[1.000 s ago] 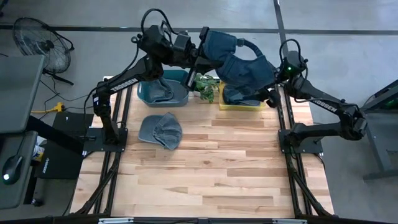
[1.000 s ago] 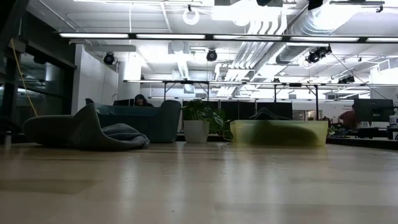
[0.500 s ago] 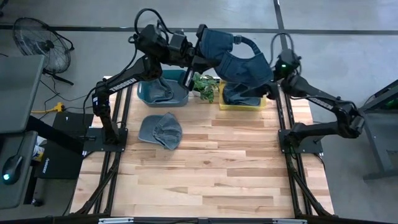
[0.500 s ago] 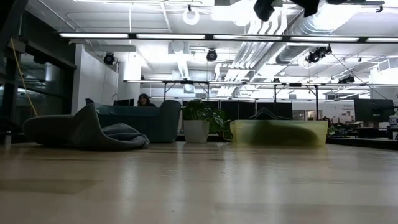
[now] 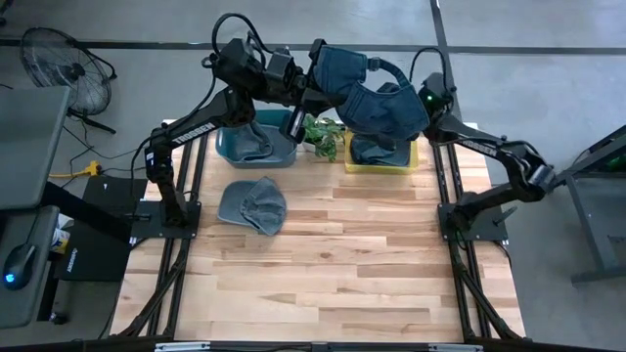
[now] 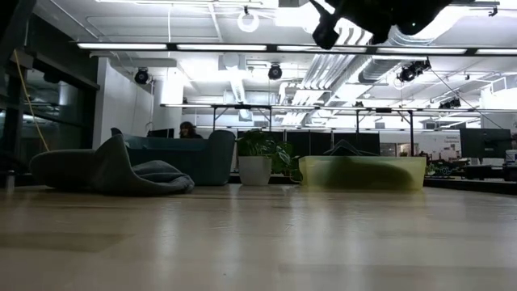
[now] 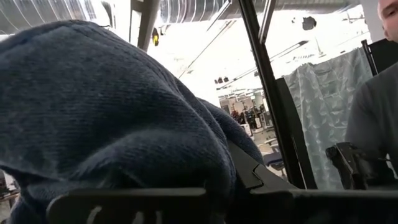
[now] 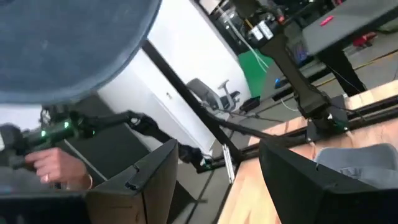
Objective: Pick & Place hat
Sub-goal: Put the blue cap into the yellow bin
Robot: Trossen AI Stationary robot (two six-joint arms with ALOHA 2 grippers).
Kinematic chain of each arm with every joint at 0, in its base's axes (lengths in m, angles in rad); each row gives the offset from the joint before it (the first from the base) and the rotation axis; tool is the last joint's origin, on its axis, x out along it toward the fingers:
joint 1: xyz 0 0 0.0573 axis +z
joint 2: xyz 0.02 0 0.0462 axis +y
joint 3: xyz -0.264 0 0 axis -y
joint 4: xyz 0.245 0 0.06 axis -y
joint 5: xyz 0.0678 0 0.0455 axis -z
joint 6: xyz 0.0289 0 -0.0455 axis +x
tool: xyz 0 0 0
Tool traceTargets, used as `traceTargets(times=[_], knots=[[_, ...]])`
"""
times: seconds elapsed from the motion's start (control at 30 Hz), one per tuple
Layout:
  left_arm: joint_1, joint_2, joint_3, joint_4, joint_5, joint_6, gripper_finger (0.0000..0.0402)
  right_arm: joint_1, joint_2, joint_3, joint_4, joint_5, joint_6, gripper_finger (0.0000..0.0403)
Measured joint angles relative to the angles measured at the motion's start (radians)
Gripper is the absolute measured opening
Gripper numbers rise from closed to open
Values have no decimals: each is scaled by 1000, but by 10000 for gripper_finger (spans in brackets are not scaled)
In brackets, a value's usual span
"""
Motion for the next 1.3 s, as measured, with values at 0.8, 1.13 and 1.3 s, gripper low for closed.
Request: traceTargets(times=[0.8, 1.13, 1.3], knots=[[33, -58, 1, -18, 76, -24, 3, 198, 279, 0, 896, 527, 630, 218], [53, -103, 3, -52, 114, -14, 3, 293, 272, 0, 895, 701, 699, 218], [66, -98, 1, -61, 132, 11, 3, 367, 266, 0, 896, 804, 758, 218]])
